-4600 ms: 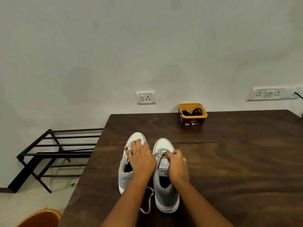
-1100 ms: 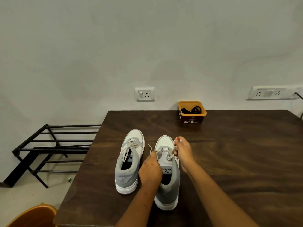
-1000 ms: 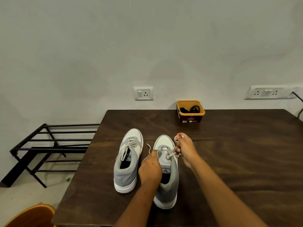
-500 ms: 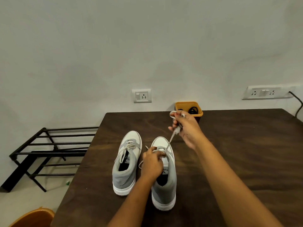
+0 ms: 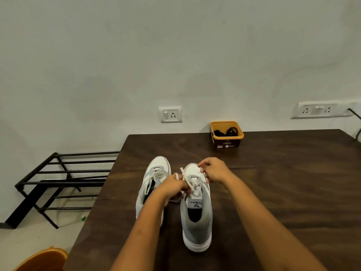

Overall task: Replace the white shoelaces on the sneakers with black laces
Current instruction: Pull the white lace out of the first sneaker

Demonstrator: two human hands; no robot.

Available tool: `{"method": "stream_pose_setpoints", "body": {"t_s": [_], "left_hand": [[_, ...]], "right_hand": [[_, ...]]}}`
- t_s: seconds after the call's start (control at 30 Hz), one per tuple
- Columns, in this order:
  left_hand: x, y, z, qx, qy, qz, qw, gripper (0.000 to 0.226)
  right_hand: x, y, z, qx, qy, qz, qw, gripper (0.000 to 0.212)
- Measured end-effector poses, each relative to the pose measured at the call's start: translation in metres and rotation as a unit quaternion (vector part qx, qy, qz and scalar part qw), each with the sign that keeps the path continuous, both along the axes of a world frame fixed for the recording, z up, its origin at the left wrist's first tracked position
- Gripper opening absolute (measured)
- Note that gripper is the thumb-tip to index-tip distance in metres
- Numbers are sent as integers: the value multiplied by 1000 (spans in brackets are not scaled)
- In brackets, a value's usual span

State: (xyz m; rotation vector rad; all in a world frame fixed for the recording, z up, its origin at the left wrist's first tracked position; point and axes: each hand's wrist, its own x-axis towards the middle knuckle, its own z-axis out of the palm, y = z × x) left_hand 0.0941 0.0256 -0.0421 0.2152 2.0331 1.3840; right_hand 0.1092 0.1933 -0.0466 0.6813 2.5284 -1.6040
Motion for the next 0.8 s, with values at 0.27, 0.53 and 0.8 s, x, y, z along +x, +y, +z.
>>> {"method": "stream_pose_setpoints", "body": {"t_s": [0.27, 0.53, 0.8], "left_hand": [[-33, -25, 6, -220, 95, 159, 958, 24], [1, 14, -2, -355, 337, 65, 870, 35], [18, 55, -46, -298, 251, -35, 920, 51]], "right_hand": [[18, 4, -51, 164, 3, 61, 985, 40], [25, 2, -64, 237, 40, 49, 969, 23], [16, 4, -59, 325, 14, 136, 936, 11]]}}
